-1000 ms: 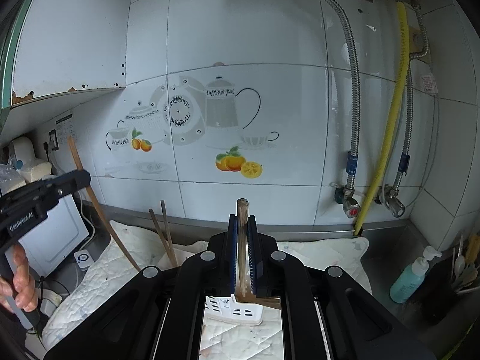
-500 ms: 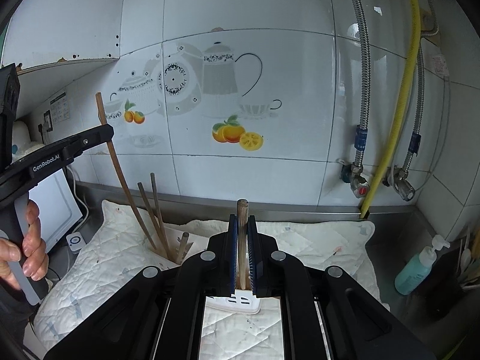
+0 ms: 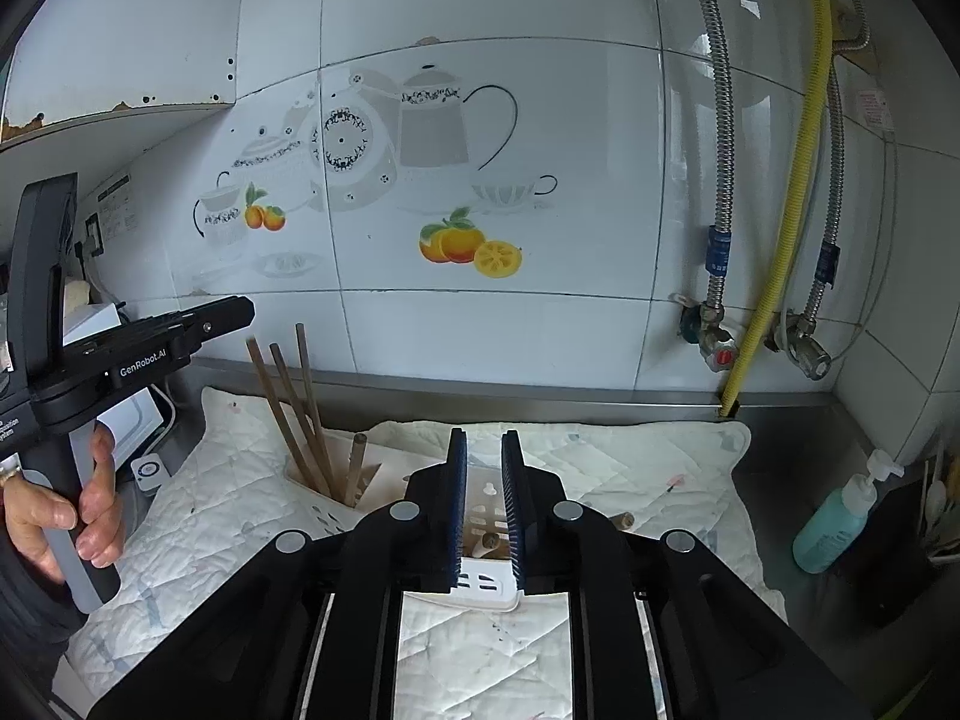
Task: Organize utensils
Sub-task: 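Lower both chopsticks into the holder and open both grippers, then withdraw both open grippers back over the last chopsticks on the mat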
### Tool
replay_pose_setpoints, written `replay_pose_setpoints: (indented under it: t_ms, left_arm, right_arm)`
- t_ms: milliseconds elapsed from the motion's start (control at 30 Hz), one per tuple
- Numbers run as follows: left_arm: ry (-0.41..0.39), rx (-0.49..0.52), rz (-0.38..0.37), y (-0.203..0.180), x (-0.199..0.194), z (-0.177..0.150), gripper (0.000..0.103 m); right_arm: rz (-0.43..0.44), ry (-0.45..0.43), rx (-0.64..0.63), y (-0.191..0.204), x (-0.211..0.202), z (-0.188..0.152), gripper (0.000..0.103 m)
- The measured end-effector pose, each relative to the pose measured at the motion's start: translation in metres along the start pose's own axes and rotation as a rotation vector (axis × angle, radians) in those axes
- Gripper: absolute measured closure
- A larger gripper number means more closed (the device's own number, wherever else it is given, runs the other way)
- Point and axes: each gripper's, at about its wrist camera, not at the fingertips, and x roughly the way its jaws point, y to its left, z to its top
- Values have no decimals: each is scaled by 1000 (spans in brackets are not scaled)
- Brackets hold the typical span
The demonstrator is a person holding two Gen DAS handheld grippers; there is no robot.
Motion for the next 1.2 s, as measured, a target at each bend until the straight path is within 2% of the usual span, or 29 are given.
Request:
replay_pose_setpoints:
  t_ms: [100,167,233,300,333,467,733,967,1200]
  left_arm:
    - [-2,2,-6,-1,-9,-2,93]
    - [-5,3,-1,-1,-18,-4,83]
    - [-17,-1,5,-1,-29,-8,65]
    - [-22,-2,8,-1,-40,-13,63]
    - [-22,-5,9,-1,-45,-17,58]
    - [-27,-15,15,1,-67,-33,50]
    - [-18,-59,57,12,-103,-81,23]
    - [0,-89,132,24,-126,-118,14]
    - [-2,-84,177,27,-143,-141,10]
  right_arm:
    - [-5,-23,-10,3,-14,-3,84]
    - [4,-35,-7,6,-24,-9,83]
    - [17,-43,0,8,-35,-16,81]
    - [28,-44,-2,13,-46,-26,80]
    - [32,-43,-3,16,-50,-32,79]
    - [63,-28,-2,28,-64,-59,79]
    - [80,44,26,54,-71,-130,79]
    - [137,171,96,75,-53,-193,79]
    - [155,277,119,96,-25,-236,87]
